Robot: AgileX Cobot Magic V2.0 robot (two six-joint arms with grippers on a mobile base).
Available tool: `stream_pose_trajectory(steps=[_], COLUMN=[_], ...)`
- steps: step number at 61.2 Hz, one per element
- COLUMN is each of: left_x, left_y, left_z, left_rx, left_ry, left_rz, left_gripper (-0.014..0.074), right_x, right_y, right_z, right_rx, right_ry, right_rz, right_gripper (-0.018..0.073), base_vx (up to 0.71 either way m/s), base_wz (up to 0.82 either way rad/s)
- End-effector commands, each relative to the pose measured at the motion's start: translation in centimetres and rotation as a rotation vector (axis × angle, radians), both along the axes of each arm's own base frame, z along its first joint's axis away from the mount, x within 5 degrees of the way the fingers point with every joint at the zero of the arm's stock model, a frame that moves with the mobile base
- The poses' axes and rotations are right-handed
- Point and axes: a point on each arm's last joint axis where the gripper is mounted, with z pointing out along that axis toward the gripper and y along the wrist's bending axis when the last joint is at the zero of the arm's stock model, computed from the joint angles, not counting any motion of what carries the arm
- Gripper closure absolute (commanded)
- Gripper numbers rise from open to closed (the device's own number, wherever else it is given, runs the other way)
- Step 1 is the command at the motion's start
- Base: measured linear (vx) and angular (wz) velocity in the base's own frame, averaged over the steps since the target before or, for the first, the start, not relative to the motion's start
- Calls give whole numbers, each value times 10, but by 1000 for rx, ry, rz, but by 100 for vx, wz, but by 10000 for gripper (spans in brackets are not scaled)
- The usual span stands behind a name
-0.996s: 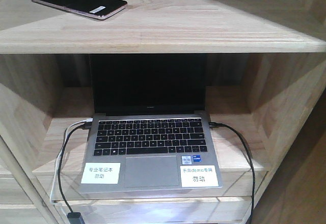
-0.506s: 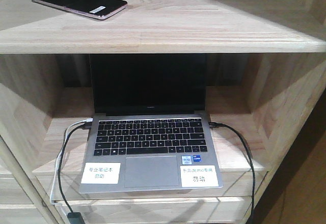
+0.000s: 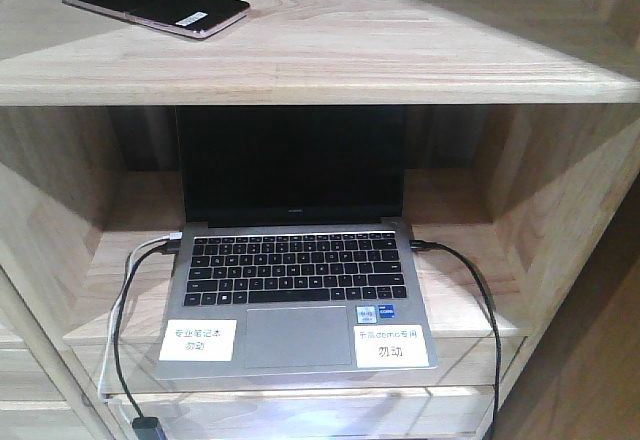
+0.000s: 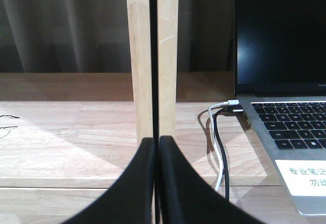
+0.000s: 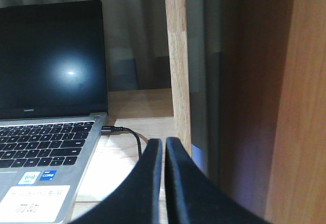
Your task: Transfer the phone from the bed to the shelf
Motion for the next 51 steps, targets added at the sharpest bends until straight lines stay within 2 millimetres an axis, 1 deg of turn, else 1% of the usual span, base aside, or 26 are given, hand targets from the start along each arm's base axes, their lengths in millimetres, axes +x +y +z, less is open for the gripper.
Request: stream_pose_trajectory(steps=[1,51], left_x=[1,1], left_y=[0,0], left_z=[5,5], left_rx=[-9,-9], left_ry=[-67,-67], left_rz=[4,4], left_gripper=[596,596], right_x=[1,1], right_y=[-1,-1], right_z=[5,5], right_rx=[-1,-1], right_ry=[-78,-78], right_rz=[-14,-14], right_gripper=[564,564], base_vx=[0,0], base_wz=[0,0])
